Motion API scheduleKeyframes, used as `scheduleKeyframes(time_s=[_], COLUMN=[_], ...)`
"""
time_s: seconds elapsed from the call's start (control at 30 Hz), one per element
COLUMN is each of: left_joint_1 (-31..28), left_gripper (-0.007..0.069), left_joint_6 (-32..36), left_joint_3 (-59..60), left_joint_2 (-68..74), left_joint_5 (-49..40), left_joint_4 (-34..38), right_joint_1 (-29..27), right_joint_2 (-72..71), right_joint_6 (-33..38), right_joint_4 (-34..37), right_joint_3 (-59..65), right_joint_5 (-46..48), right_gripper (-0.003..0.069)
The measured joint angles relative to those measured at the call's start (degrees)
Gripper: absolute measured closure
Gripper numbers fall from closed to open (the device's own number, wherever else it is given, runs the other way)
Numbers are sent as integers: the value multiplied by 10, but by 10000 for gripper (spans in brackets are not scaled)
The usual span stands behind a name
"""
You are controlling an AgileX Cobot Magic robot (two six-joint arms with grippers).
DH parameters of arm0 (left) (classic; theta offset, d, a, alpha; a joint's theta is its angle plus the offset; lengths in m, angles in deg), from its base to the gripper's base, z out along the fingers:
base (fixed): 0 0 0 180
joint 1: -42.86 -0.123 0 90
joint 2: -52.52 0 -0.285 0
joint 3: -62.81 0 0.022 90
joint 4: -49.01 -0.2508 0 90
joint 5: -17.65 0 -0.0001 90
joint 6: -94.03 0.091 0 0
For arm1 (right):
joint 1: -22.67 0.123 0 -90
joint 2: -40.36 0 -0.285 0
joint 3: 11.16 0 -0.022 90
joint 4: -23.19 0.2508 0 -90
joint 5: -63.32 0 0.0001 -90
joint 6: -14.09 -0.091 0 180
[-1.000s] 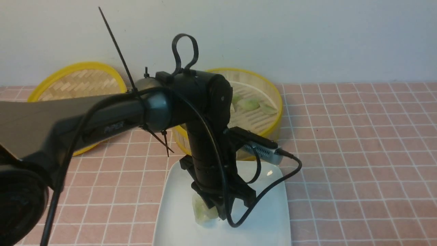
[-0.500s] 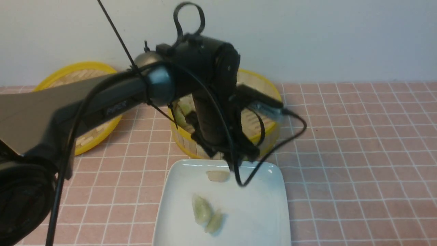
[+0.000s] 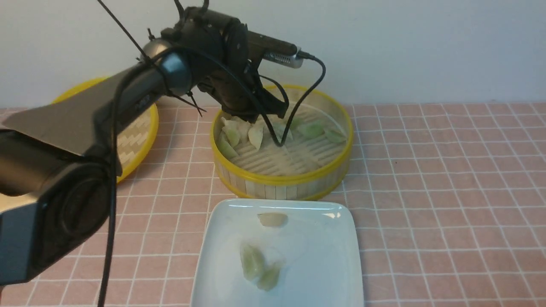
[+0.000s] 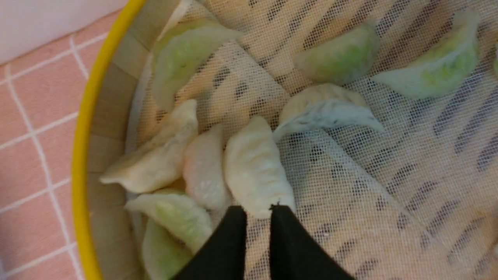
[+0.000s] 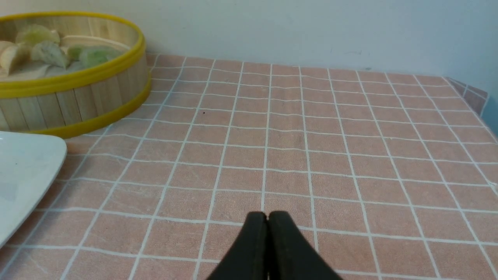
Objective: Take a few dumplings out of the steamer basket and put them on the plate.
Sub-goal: Use the left arm to grab a dumpling from the steamer
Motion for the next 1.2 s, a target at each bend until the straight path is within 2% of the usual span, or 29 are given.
scheduleKeyframes(time_s=[0.13,0.17,0.2,0.23,0.37,0.43,0.57,0.63,0.73,0.77,1.2], left_joint_1=[1,1,1,1,1,1,0,0,1,1,2], left_gripper=[354,337,267,237,197,202,275,326,466,485,484], left_joint_6=[0,-1,-3,-4,-7,-7,-7,-7,-8,-8,-6], left_joint_3=[-2,-2,-3,-3,-6,-6,-10,-11,-11,-11,-104], left_joint_2=[23,25,30,32,42,48,59,59,62,62,37], left_joint_5=[23,25,37,45,66,71,72,69,54,51,-78], left_joint_4=[0,0,-1,-2,-5,-5,-23,-28,-31,-34,-23], right_joint_1=[0,0,0,0,0,0,0,0,0,0,0], right_joint_2=[0,0,0,0,0,0,0,0,0,0,0], right_joint_6=[0,0,0,0,0,0,0,0,0,0,0], right_joint_4=[0,0,0,0,0,0,0,0,0,0,0], right_joint_3=[0,0,0,0,0,0,0,0,0,0,0], right_joint_5=[0,0,0,0,0,0,0,0,0,0,0], right_gripper=[673,673,673,673,673,673,673,673,673,673,673])
